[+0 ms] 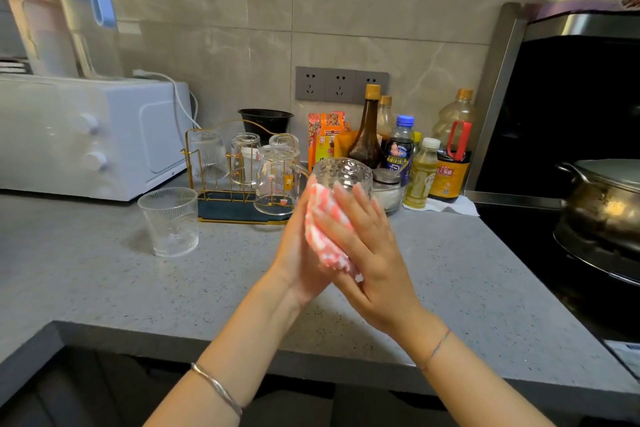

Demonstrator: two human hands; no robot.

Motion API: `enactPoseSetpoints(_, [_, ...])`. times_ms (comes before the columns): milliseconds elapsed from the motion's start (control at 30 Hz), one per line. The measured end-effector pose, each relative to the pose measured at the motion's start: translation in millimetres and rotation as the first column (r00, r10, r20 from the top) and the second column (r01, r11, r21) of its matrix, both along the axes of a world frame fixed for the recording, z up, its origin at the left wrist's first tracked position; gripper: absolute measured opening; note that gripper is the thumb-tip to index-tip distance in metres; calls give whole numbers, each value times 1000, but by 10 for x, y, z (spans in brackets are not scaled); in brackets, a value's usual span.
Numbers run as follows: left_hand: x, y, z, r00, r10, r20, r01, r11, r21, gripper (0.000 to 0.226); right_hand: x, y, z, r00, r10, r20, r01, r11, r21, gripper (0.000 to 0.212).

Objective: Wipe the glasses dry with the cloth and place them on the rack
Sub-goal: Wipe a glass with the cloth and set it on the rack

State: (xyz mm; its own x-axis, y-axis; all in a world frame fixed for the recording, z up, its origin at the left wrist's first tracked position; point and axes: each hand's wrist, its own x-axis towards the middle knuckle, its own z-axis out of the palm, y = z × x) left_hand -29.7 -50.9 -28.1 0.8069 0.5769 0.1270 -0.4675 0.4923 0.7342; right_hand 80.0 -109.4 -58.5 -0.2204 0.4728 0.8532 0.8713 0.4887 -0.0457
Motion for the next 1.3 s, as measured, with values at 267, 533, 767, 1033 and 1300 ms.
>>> enactPoseSetpoints(267, [-27, -2, -75, 988, -151, -28, 149, 988, -48, 57, 88, 10, 430, 848, 161, -504, -200, 980, -23, 55])
enactPoseSetpoints(533, [-98, 92, -66, 985, -97, -142, 105, 993, 53, 83, 316, -47, 728, 685, -133, -716, -235, 890, -390, 28])
enactPoseSetpoints(767, [-163, 103, -35, 951, -121, -285, 155, 983, 100, 82, 243, -267, 916, 853, -238, -464, -184, 696, -695, 59])
enactPoseSetpoints(1033, [-220, 90, -40, 904, -198, -379, 221, 975, 17, 65, 298, -513, 903, 968, -11, -251, -219, 455, -863, 25])
enactPoseSetpoints(1300, [-97, -15, -15, 908, 70, -413, -36, 995, 89, 79, 266, -459, 705, 916, -34, -401, -275, 674, -685, 19])
